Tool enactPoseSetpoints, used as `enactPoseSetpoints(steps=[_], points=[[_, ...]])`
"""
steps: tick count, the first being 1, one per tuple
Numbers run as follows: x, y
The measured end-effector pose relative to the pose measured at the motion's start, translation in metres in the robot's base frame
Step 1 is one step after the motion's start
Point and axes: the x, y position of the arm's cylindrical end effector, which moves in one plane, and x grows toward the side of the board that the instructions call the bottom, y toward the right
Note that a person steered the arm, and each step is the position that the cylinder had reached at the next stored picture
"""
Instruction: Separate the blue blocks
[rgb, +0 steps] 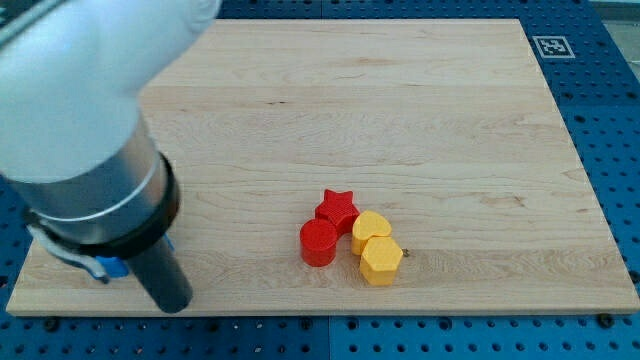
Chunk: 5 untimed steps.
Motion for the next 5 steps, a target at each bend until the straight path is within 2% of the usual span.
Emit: enactPoseSetpoints(steps=[1,5], points=[[0.0,-0.024],[-0.002,-0.044]])
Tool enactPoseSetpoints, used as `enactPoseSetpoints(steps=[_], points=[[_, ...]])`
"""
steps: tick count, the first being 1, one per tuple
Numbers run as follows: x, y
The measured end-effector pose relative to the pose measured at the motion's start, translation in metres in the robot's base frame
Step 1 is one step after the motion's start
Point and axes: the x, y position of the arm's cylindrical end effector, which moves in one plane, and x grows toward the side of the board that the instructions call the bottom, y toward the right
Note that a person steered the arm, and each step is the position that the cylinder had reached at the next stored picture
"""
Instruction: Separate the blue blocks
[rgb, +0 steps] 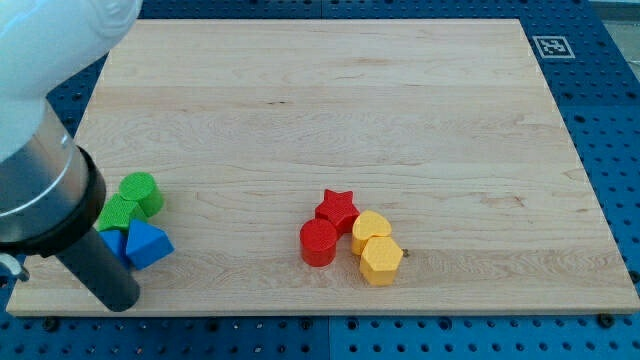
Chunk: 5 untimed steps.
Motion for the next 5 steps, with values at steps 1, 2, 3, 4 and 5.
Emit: enactPoseSetpoints(steps=[1,2,3,4,5], points=[[0.0,-0.006],[-0.004,-0.006],[-0.034,-0.006],[-0.053,-0.006],[-0.049,-0.006]])
